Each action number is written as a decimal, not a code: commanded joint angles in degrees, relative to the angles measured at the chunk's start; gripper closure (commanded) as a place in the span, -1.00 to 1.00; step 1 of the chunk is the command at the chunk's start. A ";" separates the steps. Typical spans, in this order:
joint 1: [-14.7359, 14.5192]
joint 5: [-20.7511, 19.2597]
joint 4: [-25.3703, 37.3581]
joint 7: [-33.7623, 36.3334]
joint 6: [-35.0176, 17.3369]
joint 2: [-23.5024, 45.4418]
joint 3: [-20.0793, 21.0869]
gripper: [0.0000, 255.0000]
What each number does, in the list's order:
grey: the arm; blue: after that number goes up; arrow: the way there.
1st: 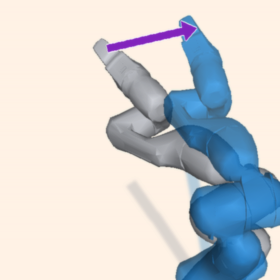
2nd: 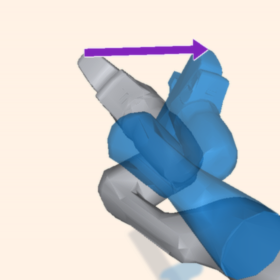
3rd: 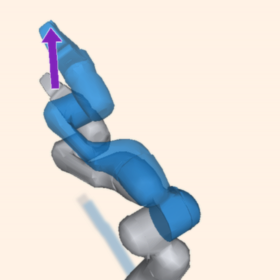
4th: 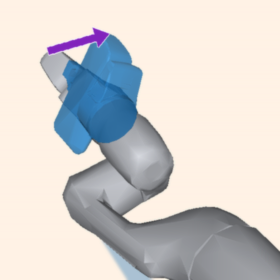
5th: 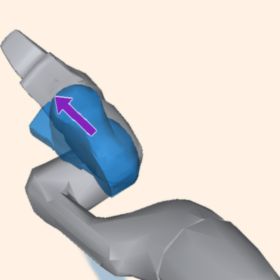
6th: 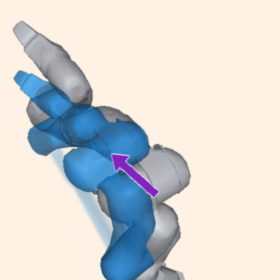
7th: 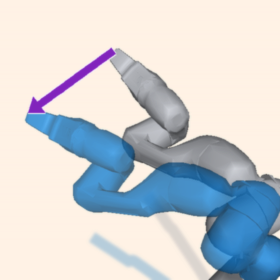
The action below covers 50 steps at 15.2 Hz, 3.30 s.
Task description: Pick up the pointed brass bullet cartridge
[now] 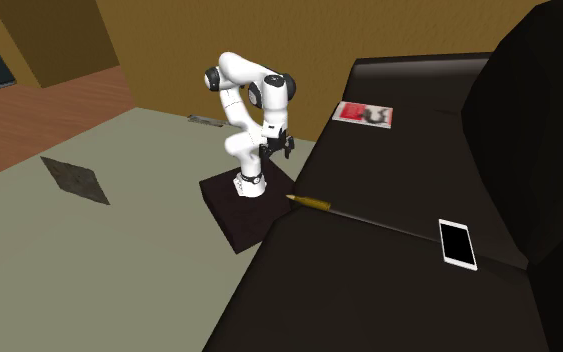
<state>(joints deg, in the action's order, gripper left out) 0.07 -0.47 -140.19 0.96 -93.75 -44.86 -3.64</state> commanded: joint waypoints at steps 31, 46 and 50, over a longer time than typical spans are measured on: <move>-7.24 4.49 34.65 -40.56 -13.74 41.37 -12.01 -1.00; -7.24 4.46 38.68 -40.31 -9.88 41.54 -12.04 1.00; -7.22 4.52 42.20 -40.16 -6.72 41.92 -12.08 1.00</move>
<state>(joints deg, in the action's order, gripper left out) -7.13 4.03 -99.11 -39.32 -101.48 -3.07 -15.74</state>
